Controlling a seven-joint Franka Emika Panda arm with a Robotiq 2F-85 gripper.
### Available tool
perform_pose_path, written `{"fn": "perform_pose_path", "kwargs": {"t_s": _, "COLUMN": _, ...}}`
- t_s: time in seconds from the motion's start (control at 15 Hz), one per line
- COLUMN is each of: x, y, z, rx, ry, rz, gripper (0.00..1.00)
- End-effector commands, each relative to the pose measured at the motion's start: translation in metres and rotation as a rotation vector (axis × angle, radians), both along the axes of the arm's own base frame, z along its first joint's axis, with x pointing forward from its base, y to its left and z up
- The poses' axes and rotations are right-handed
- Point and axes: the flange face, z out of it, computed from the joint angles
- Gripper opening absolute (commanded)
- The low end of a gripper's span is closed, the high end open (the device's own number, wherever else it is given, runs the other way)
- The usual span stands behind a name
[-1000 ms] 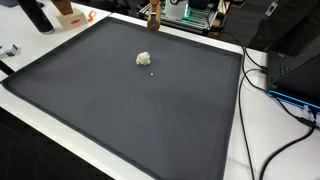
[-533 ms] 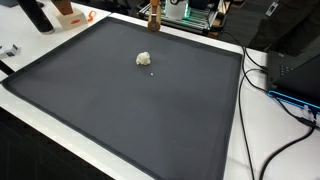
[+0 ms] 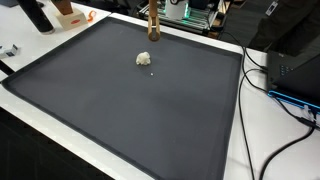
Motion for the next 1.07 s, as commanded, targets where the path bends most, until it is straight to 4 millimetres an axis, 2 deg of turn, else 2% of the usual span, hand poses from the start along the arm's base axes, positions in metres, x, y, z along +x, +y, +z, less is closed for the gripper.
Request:
{"fn": "perform_pose_path", "kwargs": {"t_s": 0.0, "x": 0.008, "y": -0.013, "z": -0.032, "rx": 0.005, "ry": 0.026, "rz": 0.070, "gripper": 0.23}}
{"fn": "perform_pose_path", "kwargs": {"t_s": 0.2, "x": 0.014, "y": -0.020, "z": -0.060, "rx": 0.006, "ry": 0.040, "rz": 0.112, "gripper": 0.23}}
{"fn": "perform_pose_path", "kwargs": {"t_s": 0.4, "x": 0.017, "y": -0.027, "z": -0.080, "rx": 0.001, "ry": 0.037, "rz": 0.135, "gripper": 0.23}}
{"fn": "perform_pose_path", "kwargs": {"t_s": 1.0, "x": 0.018, "y": -0.038, "z": -0.105, "rx": -0.027, "ry": 0.019, "rz": 0.175, "gripper": 0.23}}
